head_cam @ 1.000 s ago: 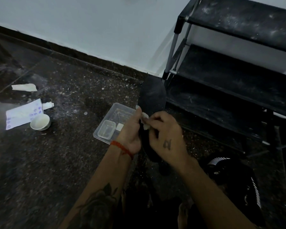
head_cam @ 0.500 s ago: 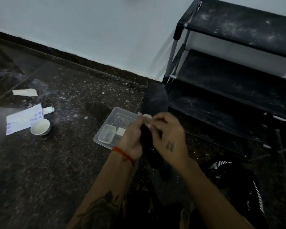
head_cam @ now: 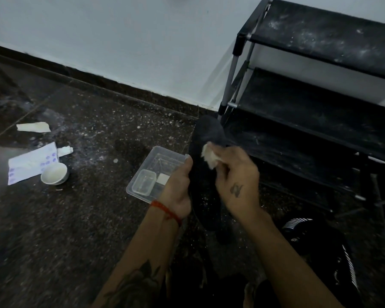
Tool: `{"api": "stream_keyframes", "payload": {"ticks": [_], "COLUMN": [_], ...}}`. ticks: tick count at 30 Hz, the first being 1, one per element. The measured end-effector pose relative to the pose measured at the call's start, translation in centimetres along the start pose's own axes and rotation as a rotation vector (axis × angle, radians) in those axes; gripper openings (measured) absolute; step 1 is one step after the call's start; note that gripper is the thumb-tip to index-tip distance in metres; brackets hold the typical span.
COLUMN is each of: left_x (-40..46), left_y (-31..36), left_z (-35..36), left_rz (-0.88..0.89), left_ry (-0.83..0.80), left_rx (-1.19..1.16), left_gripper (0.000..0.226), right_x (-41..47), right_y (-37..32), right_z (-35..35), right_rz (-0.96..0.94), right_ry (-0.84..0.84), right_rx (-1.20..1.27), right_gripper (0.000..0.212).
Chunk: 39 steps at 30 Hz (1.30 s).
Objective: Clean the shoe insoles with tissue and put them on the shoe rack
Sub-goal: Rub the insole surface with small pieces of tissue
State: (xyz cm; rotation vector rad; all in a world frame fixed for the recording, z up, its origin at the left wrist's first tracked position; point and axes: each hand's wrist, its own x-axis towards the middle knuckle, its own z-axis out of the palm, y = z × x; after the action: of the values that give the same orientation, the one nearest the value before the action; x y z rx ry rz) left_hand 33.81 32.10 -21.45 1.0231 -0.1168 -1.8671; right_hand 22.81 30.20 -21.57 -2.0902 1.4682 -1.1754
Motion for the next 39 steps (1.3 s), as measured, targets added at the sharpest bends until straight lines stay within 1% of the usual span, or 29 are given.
{"api": "stream_keyframes", "payload": {"ticks": [2, 3, 4, 5, 6, 9, 11, 13, 14, 16, 18, 19, 21, 24, 26, 28, 29, 30, 33, 37, 39], "left_x": [0.1, 0.1, 0.1, 0.2, 0.2, 0.2, 0.1, 0.1, 0.0, 0.0, 0.2, 0.2, 0.2, -0.1, -0.4, -0.5, -0.5, -0.4, -0.2, -0.2, -0.3], "left_y": [-0.1, -0.1, -0.1, -0.1, -0.1, -0.2, -0.1, 0.0, 0.0, 0.0, 0.0, 0.1, 0.1, 0.3, 0.5, 0.6, 0.6, 0.4, 0.2, 0.3, 0.4], "left_z": [-0.2, -0.3, -0.3, -0.3, -0.3, -0.1, -0.1, -0.1, 0.0, -0.1, -0.3, -0.3, -0.3, 0.0, 0.3, 0.4, 0.4, 0.4, 0.1, -0.2, -0.2], "left_rz": [0.026, 0.028, 0.020, 0.009, 0.001, -0.026, -0.039, -0.043, -0.042, -0.016, 0.029, 0.042, 0.027, -0.016, -0.043, -0.040, -0.035, -0.024, 0.005, 0.041, 0.054], "left_ry": [0.006, 0.006, 0.006, 0.008, 0.013, 0.014, 0.005, -0.008, -0.015, -0.011, 0.002, 0.005, 0.016, 0.021, 0.020, 0.013, 0.006, 0.005, 0.015, 0.015, 0.011], "left_rx": [-0.008, -0.015, -0.019, -0.019, -0.010, 0.011, -0.003, -0.013, -0.015, -0.030, -0.035, -0.036, -0.046, -0.031, -0.044, -0.053, -0.051, -0.043, -0.023, -0.047, -0.048], "left_gripper": [0.047, 0.046, 0.046, 0.046, 0.047, 0.052, 0.053, 0.052, 0.052, 0.052, 0.051, 0.050, 0.052, 0.057, 0.057, 0.055, 0.054, 0.054, 0.054, 0.054, 0.053], "right_x": [-0.7, -0.8, -0.8, -0.6, -0.4, 0.4, 0.9, 1.2, 1.2, 0.6, -0.2, -0.4, -0.2, 0.3, 0.5, 0.6, 0.7, 0.7, -0.1, -0.2, 0.1], "right_y": [-0.5, -0.1, 0.6, 1.3, 2.1, 3.6, 3.4, 2.4, 1.8, 0.6, -0.3, -0.4, 0.0, 1.7, 2.4, 2.2, 1.8, 1.3, 0.4, 0.1, -0.2], "right_z": [0.8, 1.2, 1.3, 1.2, 1.2, 0.2, -0.4, -0.6, -0.4, 0.1, 0.4, 0.4, 0.0, -1.0, -1.7, -2.0, -1.9, -1.6, -0.2, -0.2, -1.1], "right_rz": [-0.057, -0.078, -0.076, -0.052, -0.009, 0.183, 0.231, 0.189, 0.155, 0.059, -0.007, -0.020, -0.001, 0.080, 0.161, 0.211, 0.207, 0.184, 0.090, 0.081, 0.080], "right_ry": [-0.152, -0.198, -0.207, -0.193, -0.179, -0.174, -0.090, 0.007, 0.012, -0.064, -0.194, -0.244, -0.283, -0.235, -0.159, -0.049, -0.020, -0.025, -0.177, -0.299, -0.407], "right_rx": [0.003, -0.022, -0.041, -0.069, -0.107, -0.176, -0.186, -0.139, -0.095, -0.036, 0.020, 0.041, 0.024, -0.087, -0.144, -0.112, -0.066, -0.024, 0.008, 0.096, 0.134], "right_gripper": [0.040, 0.041, 0.037, 0.031, 0.031, 0.043, 0.044, 0.041, 0.039, 0.034, 0.031, 0.029, 0.026, 0.023, 0.024, 0.030, 0.032, 0.033, 0.033, 0.033, 0.030]}}
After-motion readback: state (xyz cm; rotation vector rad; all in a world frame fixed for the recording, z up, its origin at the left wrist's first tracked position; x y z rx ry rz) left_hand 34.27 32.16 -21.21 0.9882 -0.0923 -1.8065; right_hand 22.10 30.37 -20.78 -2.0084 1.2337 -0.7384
